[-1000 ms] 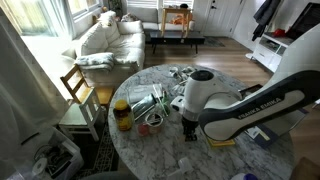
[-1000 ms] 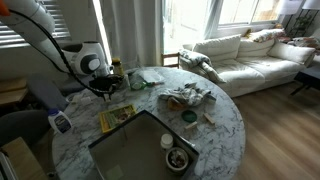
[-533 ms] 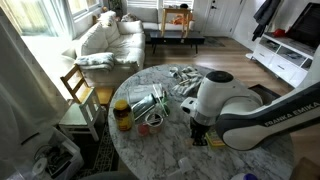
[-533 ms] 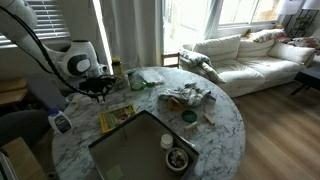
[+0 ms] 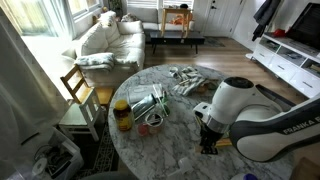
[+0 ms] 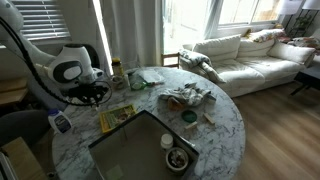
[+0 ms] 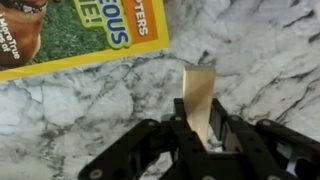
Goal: Open the book and put a wooden block on the opened page
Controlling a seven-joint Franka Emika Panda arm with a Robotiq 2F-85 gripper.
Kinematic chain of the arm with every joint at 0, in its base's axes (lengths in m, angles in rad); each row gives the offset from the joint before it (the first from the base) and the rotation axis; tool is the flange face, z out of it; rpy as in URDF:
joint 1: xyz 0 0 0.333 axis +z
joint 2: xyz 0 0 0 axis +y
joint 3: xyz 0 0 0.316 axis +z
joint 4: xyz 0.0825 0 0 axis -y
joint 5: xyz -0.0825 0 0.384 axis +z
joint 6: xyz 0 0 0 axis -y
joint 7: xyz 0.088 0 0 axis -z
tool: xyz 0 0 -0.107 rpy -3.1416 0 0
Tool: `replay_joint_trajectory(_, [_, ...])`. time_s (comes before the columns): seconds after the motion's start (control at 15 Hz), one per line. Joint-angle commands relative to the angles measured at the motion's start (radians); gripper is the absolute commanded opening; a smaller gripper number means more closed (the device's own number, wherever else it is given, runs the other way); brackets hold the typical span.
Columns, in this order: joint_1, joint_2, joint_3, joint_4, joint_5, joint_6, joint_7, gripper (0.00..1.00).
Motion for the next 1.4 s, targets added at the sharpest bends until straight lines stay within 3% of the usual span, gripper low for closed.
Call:
replay_joint_trajectory(0.0, [-0.026, -0.019, 0.024, -0.055, 0.083, 0.064, -0.056, 0.07])
replay_joint_trajectory(0.47, [-0.066, 0.018, 0.032, -0.07, 0.099, 0.16, -0.108, 0.07])
replay_joint_trajectory(0.87, [-0.108, 0.054, 0.078, -0.057, 0.142, 0.153, -0.154, 0.07])
replay_joint_trajectory(1.33, [-0.117, 0.046, 0.053, -0.055, 0.103, 0.149, -0.142, 0.07])
